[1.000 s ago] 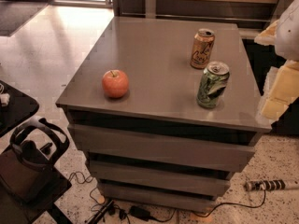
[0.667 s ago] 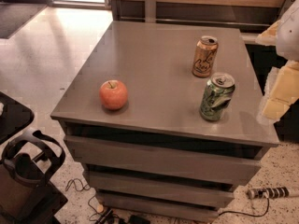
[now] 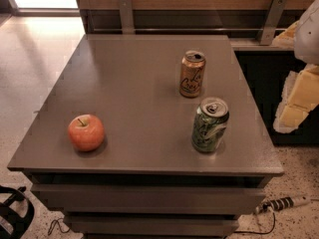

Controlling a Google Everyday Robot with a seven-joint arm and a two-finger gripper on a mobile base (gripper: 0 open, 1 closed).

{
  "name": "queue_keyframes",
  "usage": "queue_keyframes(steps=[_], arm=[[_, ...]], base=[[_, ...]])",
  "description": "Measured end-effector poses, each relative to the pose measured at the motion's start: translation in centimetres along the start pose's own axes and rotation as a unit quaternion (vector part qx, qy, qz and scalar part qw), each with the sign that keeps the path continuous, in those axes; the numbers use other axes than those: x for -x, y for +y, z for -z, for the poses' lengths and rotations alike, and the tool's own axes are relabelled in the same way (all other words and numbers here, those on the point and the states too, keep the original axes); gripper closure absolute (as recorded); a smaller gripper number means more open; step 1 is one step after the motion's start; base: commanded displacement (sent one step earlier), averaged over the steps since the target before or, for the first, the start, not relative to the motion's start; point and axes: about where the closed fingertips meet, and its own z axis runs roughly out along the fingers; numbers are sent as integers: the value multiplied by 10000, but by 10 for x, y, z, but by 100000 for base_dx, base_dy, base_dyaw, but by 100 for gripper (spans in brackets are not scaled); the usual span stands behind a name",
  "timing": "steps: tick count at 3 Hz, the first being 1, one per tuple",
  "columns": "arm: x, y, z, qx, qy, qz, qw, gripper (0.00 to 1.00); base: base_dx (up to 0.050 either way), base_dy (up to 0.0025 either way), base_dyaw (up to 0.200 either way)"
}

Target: Pick green can

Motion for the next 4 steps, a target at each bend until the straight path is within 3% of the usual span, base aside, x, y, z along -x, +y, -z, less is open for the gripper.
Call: queue_keyframes(steps=[1,2,3,4], arm=[[0,0,0,1,-2,0,10000,0],[-3,-4,8,154,-252,54,9995,0],[-12,-5,-1,457,-790,74,9958,0],[-10,2,-18,743,-1480,67,9862,0]], base=[[0,0,0],[0,0,0],[0,0,0],[0,0,0]])
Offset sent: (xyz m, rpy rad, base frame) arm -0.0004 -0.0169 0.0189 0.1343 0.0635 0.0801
